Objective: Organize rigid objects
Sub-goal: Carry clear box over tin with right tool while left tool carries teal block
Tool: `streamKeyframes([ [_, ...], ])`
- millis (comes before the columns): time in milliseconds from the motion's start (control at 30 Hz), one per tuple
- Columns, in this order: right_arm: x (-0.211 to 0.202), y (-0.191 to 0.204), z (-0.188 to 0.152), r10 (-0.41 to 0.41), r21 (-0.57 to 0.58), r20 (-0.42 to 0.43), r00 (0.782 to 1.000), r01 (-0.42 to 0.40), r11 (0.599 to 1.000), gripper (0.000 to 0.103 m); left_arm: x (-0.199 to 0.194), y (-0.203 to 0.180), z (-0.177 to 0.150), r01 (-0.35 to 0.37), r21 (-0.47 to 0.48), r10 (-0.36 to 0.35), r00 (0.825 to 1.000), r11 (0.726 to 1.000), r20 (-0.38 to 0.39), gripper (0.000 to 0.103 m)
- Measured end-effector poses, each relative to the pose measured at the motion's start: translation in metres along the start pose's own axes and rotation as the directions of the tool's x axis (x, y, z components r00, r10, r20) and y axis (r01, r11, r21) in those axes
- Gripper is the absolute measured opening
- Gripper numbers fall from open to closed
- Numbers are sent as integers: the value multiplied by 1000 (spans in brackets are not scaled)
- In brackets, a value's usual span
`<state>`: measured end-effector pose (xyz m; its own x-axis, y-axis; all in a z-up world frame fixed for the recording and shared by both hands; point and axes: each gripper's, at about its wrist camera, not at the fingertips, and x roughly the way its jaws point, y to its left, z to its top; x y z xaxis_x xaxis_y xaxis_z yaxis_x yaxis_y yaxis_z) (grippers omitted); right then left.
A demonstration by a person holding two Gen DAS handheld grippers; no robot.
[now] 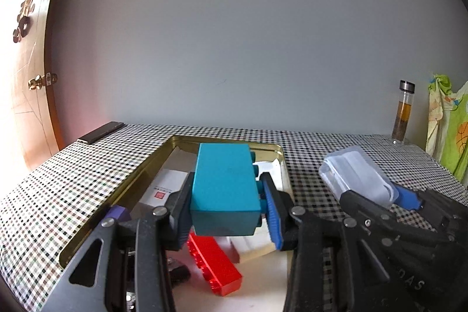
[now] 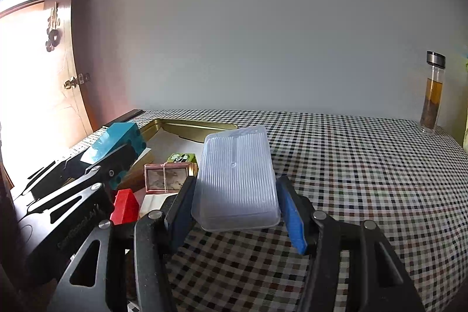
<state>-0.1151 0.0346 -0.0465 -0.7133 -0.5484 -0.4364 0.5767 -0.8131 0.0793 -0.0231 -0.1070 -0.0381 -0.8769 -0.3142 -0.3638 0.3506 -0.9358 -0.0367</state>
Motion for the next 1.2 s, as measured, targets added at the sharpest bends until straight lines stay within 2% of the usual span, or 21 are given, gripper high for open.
streamKeyframes([
  [867,10,18,-2,65,-28,-30,997,-66,997,58,6,30,1,-54,-40,52,998,998,-33,42],
  [1200,22,32,2,87,-40,-47,995,-89,995,58,17,45,6,-59,-56,53,993,997,-105,42],
])
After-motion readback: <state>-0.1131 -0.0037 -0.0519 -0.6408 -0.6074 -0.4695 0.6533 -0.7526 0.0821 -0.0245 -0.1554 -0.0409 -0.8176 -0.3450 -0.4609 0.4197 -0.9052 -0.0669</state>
